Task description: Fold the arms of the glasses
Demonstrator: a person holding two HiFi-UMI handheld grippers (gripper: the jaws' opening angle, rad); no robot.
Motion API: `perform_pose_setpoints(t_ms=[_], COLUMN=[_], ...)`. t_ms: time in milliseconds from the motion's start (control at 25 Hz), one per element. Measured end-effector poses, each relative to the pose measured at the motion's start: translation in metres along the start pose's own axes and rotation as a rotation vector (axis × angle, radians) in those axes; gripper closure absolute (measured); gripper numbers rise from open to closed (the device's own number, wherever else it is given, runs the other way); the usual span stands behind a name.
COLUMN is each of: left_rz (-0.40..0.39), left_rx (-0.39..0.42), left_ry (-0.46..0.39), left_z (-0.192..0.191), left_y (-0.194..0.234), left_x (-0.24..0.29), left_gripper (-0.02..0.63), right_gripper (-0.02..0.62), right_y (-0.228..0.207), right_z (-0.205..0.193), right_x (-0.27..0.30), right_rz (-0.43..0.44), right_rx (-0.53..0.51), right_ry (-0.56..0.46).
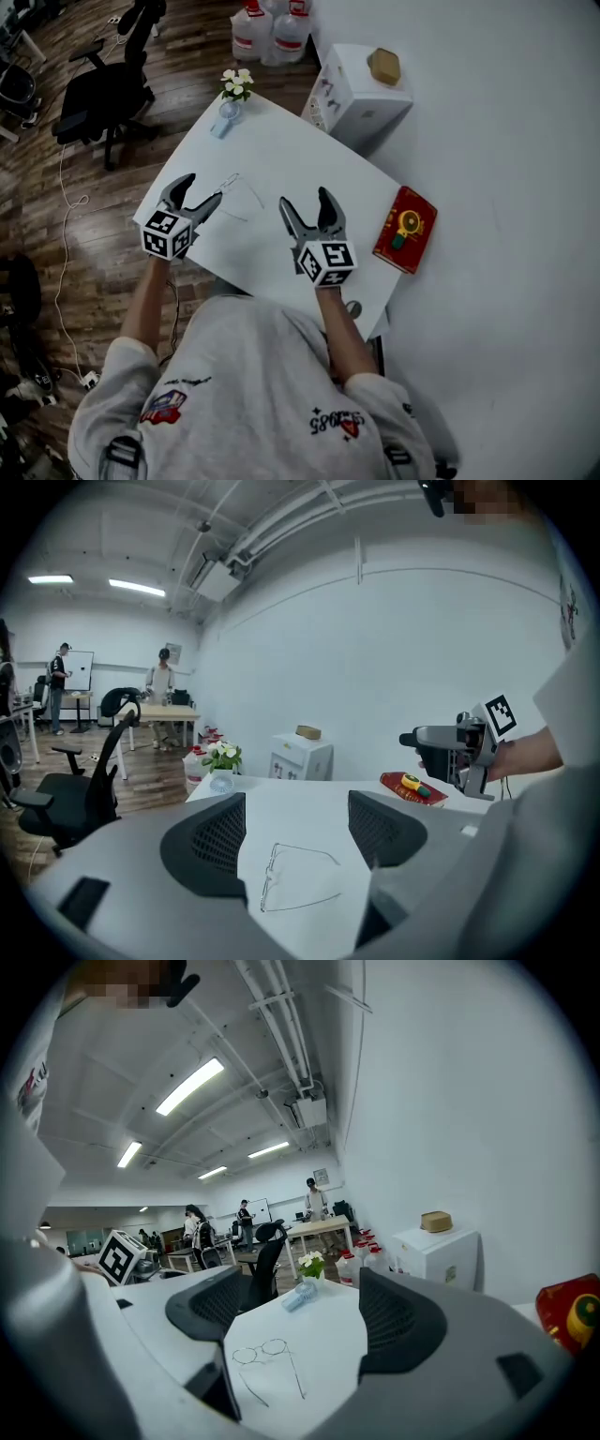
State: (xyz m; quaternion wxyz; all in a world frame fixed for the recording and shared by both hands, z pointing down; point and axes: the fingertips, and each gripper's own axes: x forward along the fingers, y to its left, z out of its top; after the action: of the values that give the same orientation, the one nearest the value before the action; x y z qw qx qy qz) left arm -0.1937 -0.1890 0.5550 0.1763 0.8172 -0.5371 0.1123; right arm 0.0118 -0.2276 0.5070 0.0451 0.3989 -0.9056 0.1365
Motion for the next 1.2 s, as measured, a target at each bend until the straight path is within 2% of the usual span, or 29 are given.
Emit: perform_pose_setpoints(t_ms=[240,480,600,680,800,880,1000,1080,1200], left_rz=[-0.118,-0.295,-0.387,-0.442,-0.485,-0.535,-0.653,-0.699,-0.704], left_rx=[-0.028,-0.022,-0.074,-0.123,-0.158,-0.225,-0.425,-0.547,-0.605], left_ry=[0.101,0.255,0.323,0.37,0.438,0.485,0.597,0.651,0.676], left_z=[-0.02,-0.052,-0.065,-0.073,-0.087,-0.096,-0.109,-0.115,-0.123], left_y=[0.042,0.05,0.052,0.054,0.062,0.065,0.064,0.064,0.071], left_x=[0.027,0.057,0.069,0.076,0.086,0.092,0.098,0.101,0.111], left_gripper=[0.27,0.275,0.293,0.327,0.339,0.358,0.384,0.393,0.411], right_gripper=[0.218,0.218,0.219,0.219,0.221,0.221,0.221,0.221,0.221], right_y=[0.003,-0.01,-0.016,-0.02,-0.025,-0.028,-0.032,-0.032,-0.034], right_z=[-0.003,-0.016,-0.019,-0.022,-0.025,-0.027,-0.03,-0.032,-0.037], right_x=[0.034,0.048,0.053,0.055,0.057,0.06,0.065,0.067,0.068], right_rz=[-0.053,-0.121,-0.146,-0.165,-0.192,-0.205,-0.215,-0.225,-0.242], right_rx=[0.0,0.025,0.032,0.041,0.053,0.061,0.065,0.068,0.075], right_ry=[0.011,0.037,0.048,0.057,0.067,0.075,0.085,0.091,0.102])
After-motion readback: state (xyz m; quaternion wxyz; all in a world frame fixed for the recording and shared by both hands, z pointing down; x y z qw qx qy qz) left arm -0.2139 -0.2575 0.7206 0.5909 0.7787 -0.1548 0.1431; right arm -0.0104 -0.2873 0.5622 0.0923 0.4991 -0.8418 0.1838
